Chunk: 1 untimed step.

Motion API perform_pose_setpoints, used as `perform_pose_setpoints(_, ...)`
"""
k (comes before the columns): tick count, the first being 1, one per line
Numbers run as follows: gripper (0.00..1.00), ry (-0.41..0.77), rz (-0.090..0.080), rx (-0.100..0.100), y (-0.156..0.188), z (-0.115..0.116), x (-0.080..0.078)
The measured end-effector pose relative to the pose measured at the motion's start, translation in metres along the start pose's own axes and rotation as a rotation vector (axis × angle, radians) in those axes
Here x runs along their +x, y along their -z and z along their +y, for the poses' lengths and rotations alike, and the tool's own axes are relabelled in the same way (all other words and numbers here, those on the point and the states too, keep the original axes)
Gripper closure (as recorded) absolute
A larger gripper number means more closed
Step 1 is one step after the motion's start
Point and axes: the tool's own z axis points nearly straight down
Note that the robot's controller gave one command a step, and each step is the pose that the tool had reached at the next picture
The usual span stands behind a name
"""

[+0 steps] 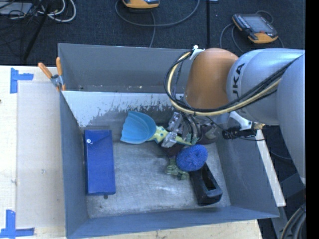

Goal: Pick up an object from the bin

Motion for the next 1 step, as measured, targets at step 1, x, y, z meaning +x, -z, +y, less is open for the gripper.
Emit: perform_pose_setpoints(1,1.0,0.0,-0.002,-0.001,0.0114,0.0,-0.0007)
